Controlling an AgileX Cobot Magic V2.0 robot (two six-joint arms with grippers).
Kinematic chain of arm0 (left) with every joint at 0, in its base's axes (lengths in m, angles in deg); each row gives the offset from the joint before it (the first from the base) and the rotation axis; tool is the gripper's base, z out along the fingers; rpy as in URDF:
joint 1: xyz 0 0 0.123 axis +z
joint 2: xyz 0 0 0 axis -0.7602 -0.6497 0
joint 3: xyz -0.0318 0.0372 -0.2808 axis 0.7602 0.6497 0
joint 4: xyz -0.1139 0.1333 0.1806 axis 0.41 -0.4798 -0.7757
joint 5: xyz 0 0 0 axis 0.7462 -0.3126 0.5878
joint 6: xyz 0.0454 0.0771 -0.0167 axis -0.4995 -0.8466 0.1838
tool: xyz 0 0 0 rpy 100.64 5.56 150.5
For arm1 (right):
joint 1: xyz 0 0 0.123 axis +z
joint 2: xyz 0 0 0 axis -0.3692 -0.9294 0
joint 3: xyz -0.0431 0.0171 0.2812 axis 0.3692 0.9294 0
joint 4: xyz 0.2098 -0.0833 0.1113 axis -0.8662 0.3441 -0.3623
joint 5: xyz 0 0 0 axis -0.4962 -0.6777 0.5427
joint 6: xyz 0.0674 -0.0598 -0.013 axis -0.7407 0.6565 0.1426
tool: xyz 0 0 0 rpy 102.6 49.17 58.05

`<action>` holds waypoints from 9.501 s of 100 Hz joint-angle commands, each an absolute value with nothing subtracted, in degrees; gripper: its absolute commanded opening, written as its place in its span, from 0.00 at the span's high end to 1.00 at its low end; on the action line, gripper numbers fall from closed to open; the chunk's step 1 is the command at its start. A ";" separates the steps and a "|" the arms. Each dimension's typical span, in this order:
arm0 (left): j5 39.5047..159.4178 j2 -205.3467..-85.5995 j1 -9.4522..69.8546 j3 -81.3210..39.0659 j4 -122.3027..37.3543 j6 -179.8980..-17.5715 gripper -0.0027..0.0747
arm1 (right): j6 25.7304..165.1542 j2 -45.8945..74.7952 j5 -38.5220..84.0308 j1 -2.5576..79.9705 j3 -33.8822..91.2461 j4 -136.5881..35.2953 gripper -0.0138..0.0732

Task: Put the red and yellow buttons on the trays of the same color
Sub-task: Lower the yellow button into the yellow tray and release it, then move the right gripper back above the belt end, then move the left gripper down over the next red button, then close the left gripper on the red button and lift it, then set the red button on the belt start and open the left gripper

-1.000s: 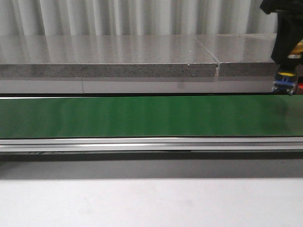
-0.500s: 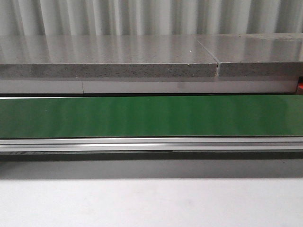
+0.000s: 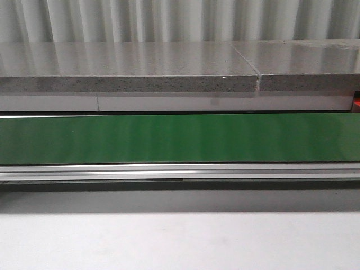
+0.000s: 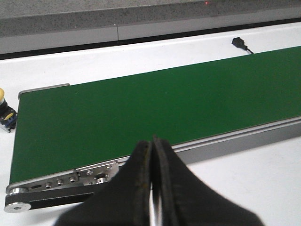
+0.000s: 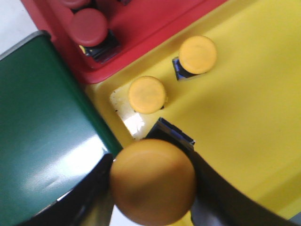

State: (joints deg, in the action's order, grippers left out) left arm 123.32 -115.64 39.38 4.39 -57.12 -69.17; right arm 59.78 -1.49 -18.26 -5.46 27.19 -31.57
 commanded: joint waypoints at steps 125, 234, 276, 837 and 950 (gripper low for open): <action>119.74 -115.89 38.84 2.84 -55.97 -69.25 0.99 | 59.72 -10.30 2.34 -10.52 41.26 -36.92 0.26; 119.74 -115.89 38.84 2.84 -55.97 -69.25 0.99 | 60.93 10.36 -1.99 12.26 41.01 -34.75 0.92; 119.74 -115.89 38.84 2.84 -55.97 -69.25 0.99 | 73.39 15.69 2.65 25.79 41.19 -34.68 0.92; 151.97 -184.38 58.68 -46.15 -59.42 -61.76 0.30 | 73.39 49.87 5.03 29.23 60.70 -35.61 0.92; 146.86 -195.21 68.66 -57.58 -59.48 -40.28 0.25 | 73.39 49.87 5.03 29.23 60.70 -35.61 0.92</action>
